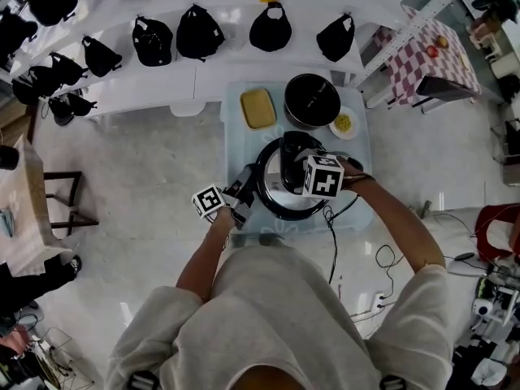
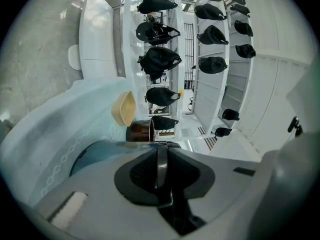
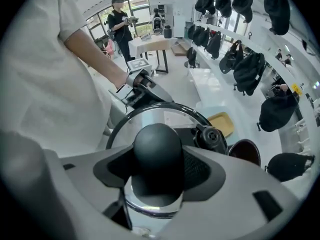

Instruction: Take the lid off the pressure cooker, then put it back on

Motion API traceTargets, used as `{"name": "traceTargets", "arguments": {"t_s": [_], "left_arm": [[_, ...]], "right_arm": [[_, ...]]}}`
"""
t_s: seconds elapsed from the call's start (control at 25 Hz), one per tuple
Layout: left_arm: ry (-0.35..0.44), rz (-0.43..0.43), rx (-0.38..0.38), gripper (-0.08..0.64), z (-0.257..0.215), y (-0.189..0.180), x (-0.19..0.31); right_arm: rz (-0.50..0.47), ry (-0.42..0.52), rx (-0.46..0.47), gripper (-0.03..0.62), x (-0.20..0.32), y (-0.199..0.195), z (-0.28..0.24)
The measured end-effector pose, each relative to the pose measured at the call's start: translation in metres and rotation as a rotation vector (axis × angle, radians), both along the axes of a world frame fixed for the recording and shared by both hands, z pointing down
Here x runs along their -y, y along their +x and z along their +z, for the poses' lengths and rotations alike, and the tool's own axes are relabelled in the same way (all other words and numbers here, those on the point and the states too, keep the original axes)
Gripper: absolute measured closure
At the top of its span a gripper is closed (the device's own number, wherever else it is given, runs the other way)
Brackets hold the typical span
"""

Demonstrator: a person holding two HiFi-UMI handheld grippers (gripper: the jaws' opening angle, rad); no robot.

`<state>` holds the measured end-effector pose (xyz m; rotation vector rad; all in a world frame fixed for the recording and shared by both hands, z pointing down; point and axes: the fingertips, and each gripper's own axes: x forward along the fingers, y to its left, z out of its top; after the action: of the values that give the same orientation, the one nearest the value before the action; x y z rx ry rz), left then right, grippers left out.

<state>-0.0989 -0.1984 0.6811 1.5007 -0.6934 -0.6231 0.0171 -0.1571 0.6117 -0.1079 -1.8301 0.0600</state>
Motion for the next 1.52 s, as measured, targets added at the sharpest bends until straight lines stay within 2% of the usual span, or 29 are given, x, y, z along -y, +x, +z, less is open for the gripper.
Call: {"name": "traceTargets", "arguments": {"t_s": [0.2,0.36,0.48,0.72,0.92,1.04,1.16,1.36,1.52], "left_arm": [[0.012,0.005,-0.046,0.499,-0.008,0.002,0.000],[-0.017,0.007,-0.007,0.499,0.004,0.000,-0.003],[0.003,0.008,0.010,0.497,0.001,0.000,-0.001],[0.014,0.006,0.003,0.497,-0.002,0.000,-0.001],[0.017,0.000,-0.019,0.497,-0.006,0.000,0.000],[0.018,-0.004,-0.037,0.497,-0.009,0.000,-0.001],[0.024,-0.002,-0.062,0.497,-0.013,0.004,-0.001],[0.018,0.009,-0.011,0.497,-0.004,0.000,0.000],[0.024,0.020,-0.012,0.495,-0.007,0.002,-0.001]], "right_arm": [[0.015,0.000,-0.021,0.318,0.000,-0.001,0.000],[0.033,0.004,-0.018,0.318,0.000,0.000,0.000],[0.061,0.002,-0.017,0.318,0.002,0.000,0.001],[0.246,-0.001,0.000,0.318,0.012,-0.002,-0.001],[0.478,-0.002,-0.010,0.318,0.019,0.001,0.001],[0.567,0.003,-0.007,0.318,0.020,0.000,0.001],[0.576,0.017,0.005,0.318,0.020,0.002,0.001],[0.547,0.020,0.011,0.319,0.022,-0.001,0.001],[0.521,0.016,0.009,0.319,0.021,0.000,-0.001]]}}
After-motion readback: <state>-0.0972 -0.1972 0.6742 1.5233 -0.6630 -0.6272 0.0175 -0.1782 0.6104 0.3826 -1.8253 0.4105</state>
